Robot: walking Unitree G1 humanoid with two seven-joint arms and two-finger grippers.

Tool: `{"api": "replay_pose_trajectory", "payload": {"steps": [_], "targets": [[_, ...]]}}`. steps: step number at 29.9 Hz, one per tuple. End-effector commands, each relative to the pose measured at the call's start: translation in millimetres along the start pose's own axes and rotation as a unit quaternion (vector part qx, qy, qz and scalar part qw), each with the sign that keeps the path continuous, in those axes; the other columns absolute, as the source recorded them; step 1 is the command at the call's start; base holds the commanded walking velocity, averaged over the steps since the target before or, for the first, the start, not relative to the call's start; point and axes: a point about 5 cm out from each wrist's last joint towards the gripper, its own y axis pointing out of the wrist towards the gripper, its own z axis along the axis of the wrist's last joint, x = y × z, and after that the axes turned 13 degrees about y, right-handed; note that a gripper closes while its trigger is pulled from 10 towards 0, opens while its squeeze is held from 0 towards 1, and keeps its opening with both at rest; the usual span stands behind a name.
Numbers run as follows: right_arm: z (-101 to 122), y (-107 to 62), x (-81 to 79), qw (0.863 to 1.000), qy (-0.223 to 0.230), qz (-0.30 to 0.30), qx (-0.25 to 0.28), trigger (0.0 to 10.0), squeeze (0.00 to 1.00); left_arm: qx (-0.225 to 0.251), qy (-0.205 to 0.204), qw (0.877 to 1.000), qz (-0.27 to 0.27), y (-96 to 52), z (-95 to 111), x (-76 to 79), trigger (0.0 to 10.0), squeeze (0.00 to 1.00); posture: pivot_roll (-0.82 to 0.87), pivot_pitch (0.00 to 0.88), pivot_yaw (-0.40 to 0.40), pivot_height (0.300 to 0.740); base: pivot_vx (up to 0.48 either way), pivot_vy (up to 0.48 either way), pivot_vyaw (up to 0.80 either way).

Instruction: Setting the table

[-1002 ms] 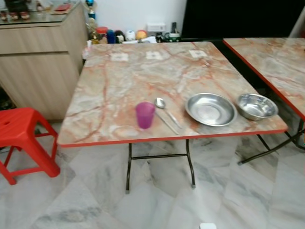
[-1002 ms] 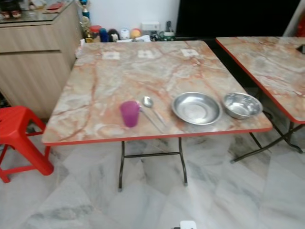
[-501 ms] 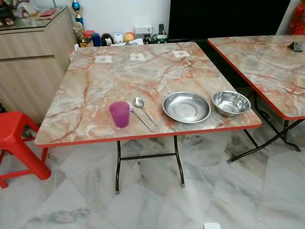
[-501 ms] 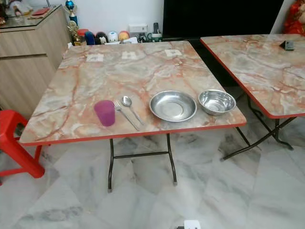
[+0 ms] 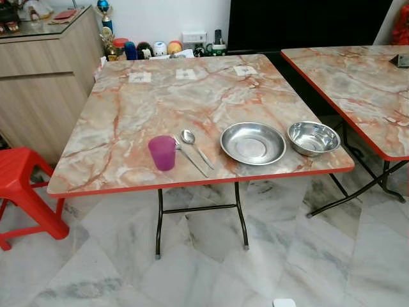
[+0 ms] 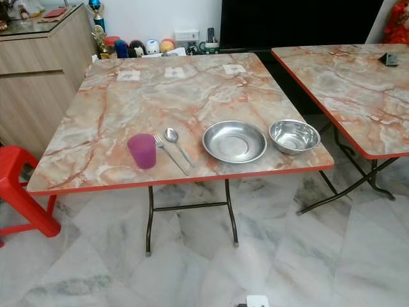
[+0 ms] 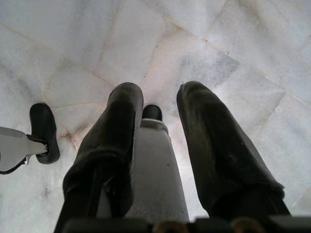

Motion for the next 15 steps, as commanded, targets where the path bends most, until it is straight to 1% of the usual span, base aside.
{"api": "replay_pose_trajectory", "payload": {"steps": [1, 15], "targets": [[57.3, 3.2, 26.1, 0.99, 0.114, 0.0, 0.079, 10.0, 0.0, 0.018, -0.015, 0.999, -0.028, 10.2, 38.6, -2.9, 10.0, 0.0, 0.0, 0.077, 0.005, 0.74, 0.0, 0.0, 0.0], [57.3, 3.2, 26.1, 0.99, 0.114, 0.0, 0.079, 10.0, 0.0, 0.018, -0.015, 0.999, -0.028, 10.2, 38.6, -2.9, 10.0, 0.0, 0.0, 0.077, 0.005, 0.74, 0.0, 0.0, 0.0]]}}
